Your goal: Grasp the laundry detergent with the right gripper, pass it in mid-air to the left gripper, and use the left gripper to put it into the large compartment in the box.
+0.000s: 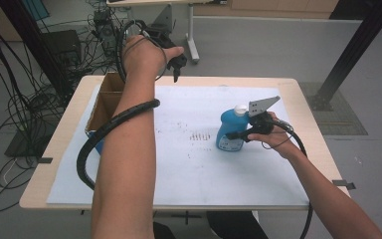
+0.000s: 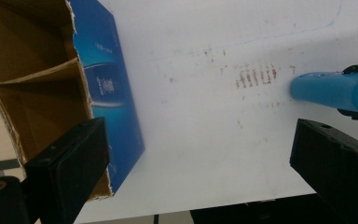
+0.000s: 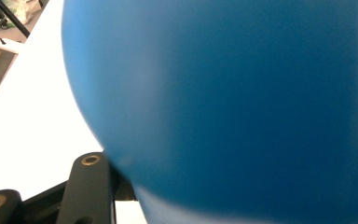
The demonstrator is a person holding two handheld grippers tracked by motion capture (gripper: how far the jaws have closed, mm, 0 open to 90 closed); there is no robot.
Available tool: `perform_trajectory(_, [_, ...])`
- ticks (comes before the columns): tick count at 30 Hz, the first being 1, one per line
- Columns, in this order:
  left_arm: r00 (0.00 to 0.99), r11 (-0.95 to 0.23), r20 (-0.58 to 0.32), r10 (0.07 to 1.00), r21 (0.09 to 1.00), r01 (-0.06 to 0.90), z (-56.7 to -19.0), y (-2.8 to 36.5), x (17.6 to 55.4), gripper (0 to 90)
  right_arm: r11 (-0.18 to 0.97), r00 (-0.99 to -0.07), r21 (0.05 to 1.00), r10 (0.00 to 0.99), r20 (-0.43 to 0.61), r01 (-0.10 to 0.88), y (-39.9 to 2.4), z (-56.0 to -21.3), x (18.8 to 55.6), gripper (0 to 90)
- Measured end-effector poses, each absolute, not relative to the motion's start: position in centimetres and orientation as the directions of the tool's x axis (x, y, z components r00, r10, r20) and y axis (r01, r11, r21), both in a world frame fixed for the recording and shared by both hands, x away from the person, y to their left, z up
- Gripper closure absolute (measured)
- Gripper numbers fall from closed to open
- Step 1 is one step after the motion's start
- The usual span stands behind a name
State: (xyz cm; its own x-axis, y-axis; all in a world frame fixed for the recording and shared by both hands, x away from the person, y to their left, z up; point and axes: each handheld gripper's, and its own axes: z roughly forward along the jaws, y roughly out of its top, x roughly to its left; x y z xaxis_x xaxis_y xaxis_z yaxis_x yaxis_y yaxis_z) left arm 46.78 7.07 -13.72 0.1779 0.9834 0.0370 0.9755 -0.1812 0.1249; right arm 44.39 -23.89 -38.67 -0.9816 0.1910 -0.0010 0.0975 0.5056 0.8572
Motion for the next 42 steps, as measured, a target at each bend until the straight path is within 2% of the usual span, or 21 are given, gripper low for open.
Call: perform_trajectory(42, [0.178, -0.182, 0.043, 0.983, 0.132, 0.974, -13.5, 7.06, 46.63, 5.3, 0.504, -0.981, 0.857, 0.194, 0.007, 0.106, -23.89, -38.68, 44.45, 43.2])
